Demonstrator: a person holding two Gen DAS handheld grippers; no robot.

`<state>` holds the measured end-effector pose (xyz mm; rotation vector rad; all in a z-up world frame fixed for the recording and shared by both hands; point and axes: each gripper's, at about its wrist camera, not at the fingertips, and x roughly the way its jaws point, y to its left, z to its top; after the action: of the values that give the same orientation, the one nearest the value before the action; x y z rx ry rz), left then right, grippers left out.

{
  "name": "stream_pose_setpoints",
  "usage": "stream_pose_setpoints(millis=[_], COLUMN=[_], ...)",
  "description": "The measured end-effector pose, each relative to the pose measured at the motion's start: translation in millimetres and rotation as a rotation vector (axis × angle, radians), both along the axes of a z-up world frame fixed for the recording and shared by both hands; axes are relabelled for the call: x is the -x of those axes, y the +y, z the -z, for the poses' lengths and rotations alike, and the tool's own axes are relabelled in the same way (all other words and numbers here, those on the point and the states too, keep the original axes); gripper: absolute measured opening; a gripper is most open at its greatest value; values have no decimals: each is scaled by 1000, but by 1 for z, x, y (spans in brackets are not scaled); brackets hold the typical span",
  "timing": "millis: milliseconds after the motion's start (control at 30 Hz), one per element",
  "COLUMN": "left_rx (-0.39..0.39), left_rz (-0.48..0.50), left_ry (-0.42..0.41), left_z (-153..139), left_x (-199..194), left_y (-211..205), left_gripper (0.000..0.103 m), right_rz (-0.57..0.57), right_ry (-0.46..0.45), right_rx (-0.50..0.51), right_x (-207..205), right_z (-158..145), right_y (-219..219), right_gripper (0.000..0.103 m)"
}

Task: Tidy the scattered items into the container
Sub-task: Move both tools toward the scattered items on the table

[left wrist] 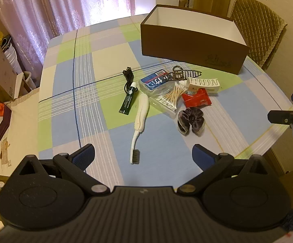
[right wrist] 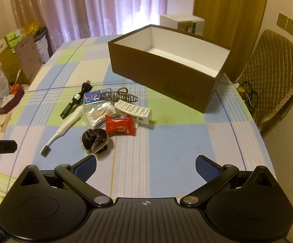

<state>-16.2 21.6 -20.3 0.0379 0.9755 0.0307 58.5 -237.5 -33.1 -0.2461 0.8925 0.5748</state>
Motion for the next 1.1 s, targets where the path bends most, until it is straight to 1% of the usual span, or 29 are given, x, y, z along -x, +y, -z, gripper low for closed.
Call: stream_pose_setpoints(millis=[533, 733, 900, 1100], left_rx=[2, 3, 14, 45], left_rz=[-12, -15, -21, -28], left_ry=[8, 19, 30, 58], left_z=[4, 7, 10, 22], left_x=[5, 7, 5, 0], left_y=[4, 4, 7, 12], left_gripper=[101, 101, 101, 101], right_rz=[-17, -28, -44, -71], right_ry=[4, 23, 43, 55], right_rx=[2, -5, -41, -68], right_x=[2, 3, 2, 0], right_z=[2, 4, 6, 10], right_y=[5, 5, 4, 6], right_gripper=[101, 101, 101, 101])
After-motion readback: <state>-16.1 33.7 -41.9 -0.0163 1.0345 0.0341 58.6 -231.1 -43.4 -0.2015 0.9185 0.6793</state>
